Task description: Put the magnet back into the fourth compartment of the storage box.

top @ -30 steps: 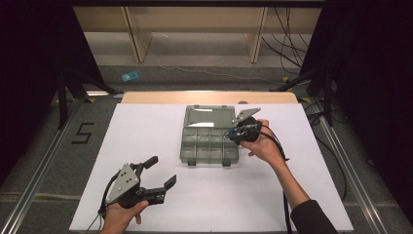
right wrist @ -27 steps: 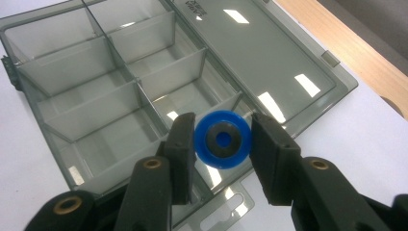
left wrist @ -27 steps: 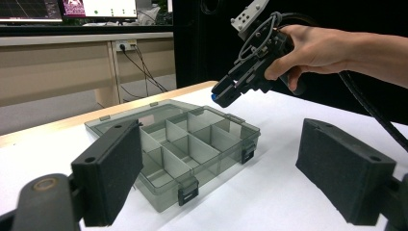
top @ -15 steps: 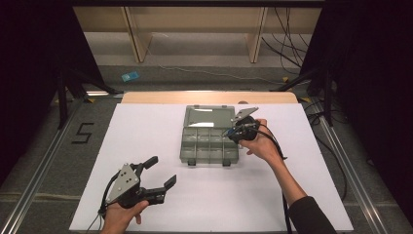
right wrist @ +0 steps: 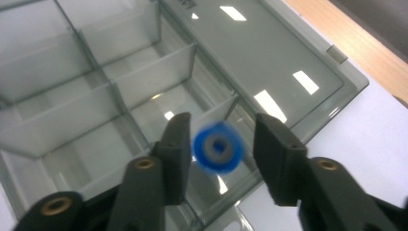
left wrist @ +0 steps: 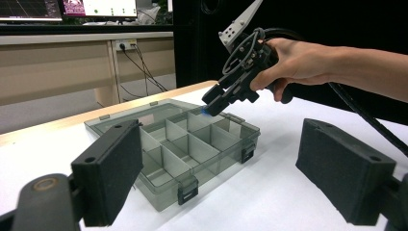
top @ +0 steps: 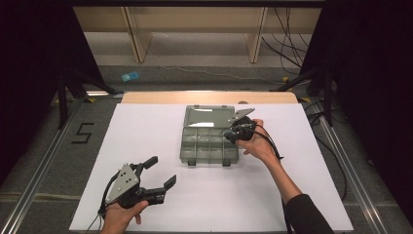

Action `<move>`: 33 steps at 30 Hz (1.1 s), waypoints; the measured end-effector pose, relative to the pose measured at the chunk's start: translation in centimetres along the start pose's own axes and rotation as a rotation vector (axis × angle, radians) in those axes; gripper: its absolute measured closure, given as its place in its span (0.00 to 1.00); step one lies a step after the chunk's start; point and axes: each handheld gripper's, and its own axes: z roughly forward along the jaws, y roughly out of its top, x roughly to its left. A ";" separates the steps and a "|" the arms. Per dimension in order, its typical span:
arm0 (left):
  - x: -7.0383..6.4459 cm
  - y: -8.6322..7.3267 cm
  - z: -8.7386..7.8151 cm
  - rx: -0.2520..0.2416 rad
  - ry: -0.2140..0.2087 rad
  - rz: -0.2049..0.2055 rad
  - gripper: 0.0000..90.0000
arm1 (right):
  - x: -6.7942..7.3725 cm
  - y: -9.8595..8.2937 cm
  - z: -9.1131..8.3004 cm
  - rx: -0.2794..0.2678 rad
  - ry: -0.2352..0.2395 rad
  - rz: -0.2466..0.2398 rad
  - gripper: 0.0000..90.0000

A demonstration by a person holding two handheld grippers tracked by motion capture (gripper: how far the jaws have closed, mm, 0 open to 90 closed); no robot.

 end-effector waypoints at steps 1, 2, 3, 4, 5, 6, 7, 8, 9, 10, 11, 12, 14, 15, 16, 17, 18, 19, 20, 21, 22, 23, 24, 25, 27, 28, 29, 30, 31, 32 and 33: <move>0.0 0.0 0.0 0.000 0.002 -0.001 0.17 | 0.0 0.0 0.0 -0.006 -0.003 0.001 0.59; 0.0 0.0 0.0 0.002 0.002 -0.001 0.17 | -0.1 0.1 -0.1 0.000 0.004 0.001 0.57; 0.0 0.0 0.0 0.001 0.002 -0.005 0.17 | 0.0 0.2 -0.2 -0.004 0.007 0.004 0.57; 0.0 0.0 0.0 0.001 0.002 -0.002 0.17 | 0.1 0.2 -0.1 -0.019 -0.001 0.004 0.55; 0.0 0.0 0.0 0.001 0.002 -0.001 0.17 | 0.1 0.2 -0.2 -0.021 -0.003 0.000 0.54; 0.0 0.0 0.0 0.001 0.002 -0.001 0.18 | 0.2 0.2 -0.4 -0.020 -0.003 0.007 0.52; 0.0 0.0 0.0 0.002 0.001 -0.001 0.17 | 0.2 0.3 -0.5 -0.028 -0.004 0.005 0.51; 0.0 0.0 0.0 0.003 0.000 -0.003 0.17 | 0.2 0.3 -0.7 -0.028 -0.006 0.001 0.49; 0.0 0.0 0.0 0.003 0.000 -0.004 0.17 | 0.3 0.4 -0.8 -0.033 -0.009 0.000 0.48; 0.1 0.0 0.0 0.003 0.001 -0.003 0.17 | 0.4 0.4 -1.1 -0.025 0.001 0.001 0.47; 0.1 0.0 0.0 0.000 0.001 -0.004 0.17 | 0.6 0.5 -1.2 -0.043 -0.009 0.006 0.45; 0.1 0.0 0.0 -0.005 -0.002 -0.006 0.17 | 0.7 0.5 -1.5 -0.043 0.000 0.000 0.44; 0.1 0.0 0.0 -0.003 0.000 -0.005 0.17 | 0.9 0.8 -2.1 -0.043 0.004 -0.013 0.42; 0.1 0.0 -0.1 -0.004 -0.001 -0.006 0.17 | 1.1 0.9 -2.4 -0.054 0.008 -0.009 0.40; 0.1 0.0 -0.1 -0.002 0.000 -0.005 0.17 | 1.3 1.0 -2.6 -0.066 0.013 -0.008 0.40; 0.1 0.0 0.0 -0.006 -0.002 -0.007 0.17 | 1.5 1.0 -2.8 -0.080 0.014 -0.008 0.39; 0.1 0.0 0.1 -0.012 -0.006 -0.009 0.17 | 1.6 1.1 -3.1 -0.082 0.021 -0.004 0.38; 0.1 0.0 0.1 -0.011 -0.006 -0.006 0.17 | 1.8 1.2 -3.3 -0.086 0.023 -0.001 0.37; 0.1 0.0 0.0 -0.008 -0.003 -0.006 0.17 | 2.0 1.2 -3.5 -0.093 0.025 0.001 0.37; 0.1 0.0 0.0 -0.010 -0.004 -0.005 0.17 | 2.2 1.3 -3.6 -0.108 0.024 -0.001 0.36; 0.1 0.0 0.1 -0.010 -0.005 -0.006 0.17 | 2.3 1.3 -3.8 -0.106 0.035 -0.001 0.36; 0.1 0.0 0.0 -0.001 0.002 -0.005 0.17 | 2.5 1.4 -4.0 -0.109 0.041 0.004 0.36; 0.1 0.0 0.0 -0.002 0.000 -0.006 0.17 | 2.6 1.4 -4.2 -0.121 0.040 0.003 0.36; 0.1 0.0 0.0 -0.002 0.001 -0.006 0.17 | 2.8 1.5 -4.4 -0.119 0.044 0.000 0.35; 0.1 0.0 -0.1 -0.002 0.001 -0.007 0.17 | 3.0 1.5 -4.7 -0.127 0.045 0.001 0.35; 0.1 0.0 -0.1 -0.002 0.000 -0.006 0.17 | 3.1 1.5 -4.8 -0.136 0.046 0.006 0.35; 0.1 0.0 -0.1 -0.003 0.000 -0.004 0.17 | 3.2 1.5 -4.9 -0.135 0.047 0.000 0.34; 0.1 0.0 -0.1 -0.002 0.000 -0.004 0.17 | 3.3 1.5 -5.0 -0.140 0.047 -0.001 0.34; 0.1 0.0 -0.1 -0.002 0.000 -0.004 0.17 | 3.4 1.5 -5.2 -0.137 0.048 0.007 0.34; 0.1 0.0 -0.1 -0.002 0.000 -0.004 0.17 | 3.5 1.5 -5.3 -0.142 0.043 -0.003 0.34; 0.1 0.0 -0.1 -0.002 0.001 -0.005 0.17 | 3.6 1.5 -5.4 -0.139 0.053 0.001 0.34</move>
